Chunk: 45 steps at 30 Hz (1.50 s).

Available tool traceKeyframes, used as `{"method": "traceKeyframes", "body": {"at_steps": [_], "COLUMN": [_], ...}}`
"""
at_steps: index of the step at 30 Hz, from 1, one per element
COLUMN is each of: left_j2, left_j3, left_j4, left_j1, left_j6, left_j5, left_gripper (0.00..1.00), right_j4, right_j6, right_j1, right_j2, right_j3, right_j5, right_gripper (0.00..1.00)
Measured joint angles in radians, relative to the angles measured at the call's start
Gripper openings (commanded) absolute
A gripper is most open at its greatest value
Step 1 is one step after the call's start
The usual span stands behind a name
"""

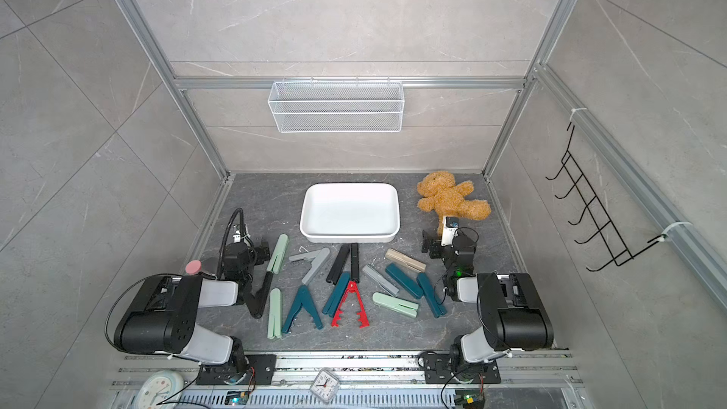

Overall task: Put the pruning pliers into the storage box
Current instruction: Pick up the pruning pliers from the center of the board.

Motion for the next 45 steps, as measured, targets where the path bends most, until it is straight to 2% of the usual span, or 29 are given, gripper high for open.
{"method": "traceKeyframes", "body": {"at_steps": [33, 43, 45], "left_j2": [0.000, 0.000, -0.023], "left_j3": [0.008, 0.019, 0.045], "left_j4": [-0.008, -0.024, -0.108], "left_j1": [0.021, 0.039, 0.039], "left_j6": [-0.011, -0.021, -0.026], "left_j5": [0.026, 0.054, 0.051], "left_gripper": [1.00, 1.00, 1.00], "right_j4": [0.000, -0.017, -0.097], "right_j6": [0.000, 0.004, 0.011], "right_j1": [0.001, 0.003, 0.003], "right_j2": [0.000, -0.008, -0.060], "right_j3": [0.000, 0.001, 0.008], "right_j5": [-0.005, 0.003, 0.014], "right_gripper": [1.00, 0.89, 0.86]}}
